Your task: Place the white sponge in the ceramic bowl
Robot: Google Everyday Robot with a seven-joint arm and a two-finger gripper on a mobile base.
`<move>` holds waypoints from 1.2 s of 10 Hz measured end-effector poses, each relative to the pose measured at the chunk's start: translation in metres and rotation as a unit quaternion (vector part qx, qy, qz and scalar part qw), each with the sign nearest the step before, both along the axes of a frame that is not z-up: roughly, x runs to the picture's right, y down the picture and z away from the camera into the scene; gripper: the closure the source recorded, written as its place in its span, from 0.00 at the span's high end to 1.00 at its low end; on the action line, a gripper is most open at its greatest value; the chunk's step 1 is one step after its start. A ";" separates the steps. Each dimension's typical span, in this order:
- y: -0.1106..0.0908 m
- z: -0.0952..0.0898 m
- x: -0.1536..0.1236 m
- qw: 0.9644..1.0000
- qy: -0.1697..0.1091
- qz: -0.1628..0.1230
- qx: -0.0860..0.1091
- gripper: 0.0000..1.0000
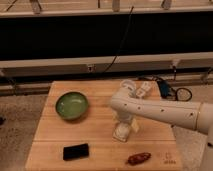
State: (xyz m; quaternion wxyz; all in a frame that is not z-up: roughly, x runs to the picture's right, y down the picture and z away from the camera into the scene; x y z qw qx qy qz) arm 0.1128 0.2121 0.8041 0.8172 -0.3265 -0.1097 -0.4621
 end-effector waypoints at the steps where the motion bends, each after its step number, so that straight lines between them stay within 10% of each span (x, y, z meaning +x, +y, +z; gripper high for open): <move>1: 0.001 0.002 -0.001 1.000 -0.003 -0.003 -0.002 0.80; 12: 0.021 0.014 -0.010 0.999 -0.023 -0.038 -0.023 0.80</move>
